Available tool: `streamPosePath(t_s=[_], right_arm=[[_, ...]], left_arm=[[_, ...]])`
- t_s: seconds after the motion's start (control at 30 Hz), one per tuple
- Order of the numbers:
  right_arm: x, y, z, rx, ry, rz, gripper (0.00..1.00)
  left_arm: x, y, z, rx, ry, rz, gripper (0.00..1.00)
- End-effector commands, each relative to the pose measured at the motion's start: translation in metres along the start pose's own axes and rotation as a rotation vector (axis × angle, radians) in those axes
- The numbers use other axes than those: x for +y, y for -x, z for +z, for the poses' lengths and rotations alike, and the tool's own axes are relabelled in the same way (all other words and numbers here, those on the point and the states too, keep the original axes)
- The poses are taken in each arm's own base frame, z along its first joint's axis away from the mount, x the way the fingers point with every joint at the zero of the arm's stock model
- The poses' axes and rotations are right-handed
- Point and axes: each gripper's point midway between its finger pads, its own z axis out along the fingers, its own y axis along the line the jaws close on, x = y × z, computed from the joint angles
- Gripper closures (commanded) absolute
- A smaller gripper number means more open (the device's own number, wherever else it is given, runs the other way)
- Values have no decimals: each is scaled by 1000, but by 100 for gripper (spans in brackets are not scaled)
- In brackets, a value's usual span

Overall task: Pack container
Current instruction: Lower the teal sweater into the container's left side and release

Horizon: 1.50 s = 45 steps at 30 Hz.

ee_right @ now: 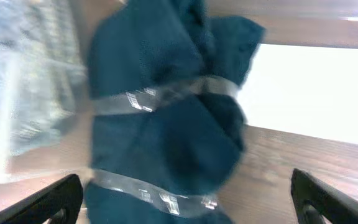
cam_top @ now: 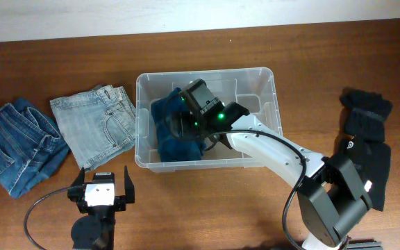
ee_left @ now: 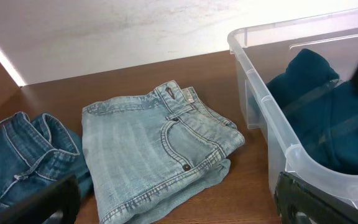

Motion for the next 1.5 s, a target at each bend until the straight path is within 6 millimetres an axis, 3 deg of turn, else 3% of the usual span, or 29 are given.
streamPosePath(t_s=[0.0, 0.07, 0.13, 0.33, 0.8, 1.2, 1.47], right_arm=[[-18, 16, -12, -64, -95, -2, 26], [-25, 15, -13, -54, -114, 3, 53], [-30, 15, -13, -53, -132, 7, 71], [-39, 14, -8, -54, -176, 7, 96], [-34, -11, 17, 30, -191, -24, 96], [13, -25, 20, 124, 67, -15, 96], [25, -30, 18, 155, 135, -13, 96]], left_arm=[[-1, 0, 0, -5, -5, 11, 0], [-1, 0, 0, -5, -5, 11, 0], [-1, 0, 0, -5, -5, 11, 0], [-1, 0, 0, -5, -5, 11, 0], [-1, 0, 0, -6, -5, 11, 0], [-1, 0, 0, -5, -5, 11, 0], [-1, 0, 0, -5, -5, 11, 0]])
